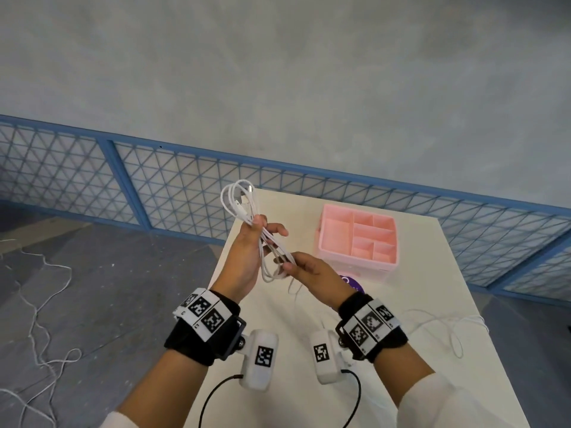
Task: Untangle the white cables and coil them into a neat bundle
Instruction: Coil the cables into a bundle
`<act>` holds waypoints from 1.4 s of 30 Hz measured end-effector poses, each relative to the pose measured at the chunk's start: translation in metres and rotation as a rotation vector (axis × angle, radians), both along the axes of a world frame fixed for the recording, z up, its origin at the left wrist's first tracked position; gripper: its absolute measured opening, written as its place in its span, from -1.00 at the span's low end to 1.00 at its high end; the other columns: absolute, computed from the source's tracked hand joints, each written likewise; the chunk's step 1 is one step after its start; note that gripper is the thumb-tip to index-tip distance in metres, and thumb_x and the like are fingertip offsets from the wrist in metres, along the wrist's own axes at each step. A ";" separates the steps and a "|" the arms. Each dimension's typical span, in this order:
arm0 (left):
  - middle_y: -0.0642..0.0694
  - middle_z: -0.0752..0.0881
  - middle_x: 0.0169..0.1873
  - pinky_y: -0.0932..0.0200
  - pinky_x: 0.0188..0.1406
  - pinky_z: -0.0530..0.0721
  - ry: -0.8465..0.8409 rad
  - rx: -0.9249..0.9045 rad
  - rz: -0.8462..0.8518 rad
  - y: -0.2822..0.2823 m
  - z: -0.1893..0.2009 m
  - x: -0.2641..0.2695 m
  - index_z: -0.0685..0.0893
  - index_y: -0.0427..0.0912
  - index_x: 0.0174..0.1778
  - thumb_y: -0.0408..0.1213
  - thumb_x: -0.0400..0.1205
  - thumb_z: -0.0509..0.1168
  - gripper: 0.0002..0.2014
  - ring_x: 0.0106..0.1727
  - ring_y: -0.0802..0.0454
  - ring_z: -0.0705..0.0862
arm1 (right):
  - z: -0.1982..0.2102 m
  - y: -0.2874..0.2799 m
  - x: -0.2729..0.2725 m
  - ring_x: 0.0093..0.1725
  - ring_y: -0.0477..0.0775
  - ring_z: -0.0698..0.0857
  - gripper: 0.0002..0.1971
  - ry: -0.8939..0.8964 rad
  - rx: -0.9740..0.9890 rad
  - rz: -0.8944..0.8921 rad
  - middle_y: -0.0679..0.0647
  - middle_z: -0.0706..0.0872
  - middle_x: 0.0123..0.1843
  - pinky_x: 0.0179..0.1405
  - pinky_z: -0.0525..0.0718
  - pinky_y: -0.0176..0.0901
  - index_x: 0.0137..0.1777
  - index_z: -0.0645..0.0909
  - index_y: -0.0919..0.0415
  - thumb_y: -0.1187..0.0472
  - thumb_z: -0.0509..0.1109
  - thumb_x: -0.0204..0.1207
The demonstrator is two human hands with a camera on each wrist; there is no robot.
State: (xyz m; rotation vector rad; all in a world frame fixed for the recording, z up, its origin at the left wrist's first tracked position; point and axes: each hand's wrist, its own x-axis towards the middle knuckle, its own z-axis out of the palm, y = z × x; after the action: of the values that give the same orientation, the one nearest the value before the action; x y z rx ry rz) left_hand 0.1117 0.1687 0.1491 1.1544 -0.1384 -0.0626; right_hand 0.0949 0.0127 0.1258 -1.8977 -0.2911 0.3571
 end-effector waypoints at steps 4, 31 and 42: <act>-0.02 0.73 -0.40 0.02 0.25 0.62 0.081 -0.076 0.060 0.003 -0.006 -0.001 0.41 -0.08 -0.11 -0.10 0.75 -0.07 -0.77 -0.03 -0.02 0.75 | -0.007 0.000 -0.013 -0.36 0.05 0.63 -0.73 0.113 0.096 0.095 0.07 0.61 -0.47 0.05 0.58 -0.04 0.21 0.60 0.20 0.12 0.16 0.66; -0.13 0.58 -0.55 0.22 -0.40 0.57 0.302 0.120 -0.097 -0.024 -0.020 -0.025 0.51 -0.29 -0.22 -0.24 0.62 0.09 -0.79 -0.45 0.00 0.52 | 0.069 0.017 -0.003 -0.07 0.20 0.69 -0.79 -0.634 -0.903 0.254 0.12 0.79 -0.08 -0.25 0.42 -0.13 0.01 0.73 0.07 0.10 0.28 0.54; 0.00 0.24 -0.56 0.30 -0.63 0.28 0.231 0.143 -0.264 -0.027 -0.021 -0.038 0.54 -0.10 -0.01 0.00 0.53 0.34 -0.72 -0.63 0.16 0.20 | 0.070 -0.010 0.007 -0.32 0.08 0.57 -0.75 -0.521 -0.861 -0.005 0.05 0.68 -0.34 -0.43 0.36 -0.17 -0.27 0.63 0.16 -0.04 0.45 0.32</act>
State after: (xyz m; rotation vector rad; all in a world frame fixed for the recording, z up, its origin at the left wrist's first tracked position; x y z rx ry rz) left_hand 0.0734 0.1414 0.1281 1.2566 -0.0815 -0.4435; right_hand 0.1017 0.0031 0.1953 -2.8348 -0.5340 -0.0544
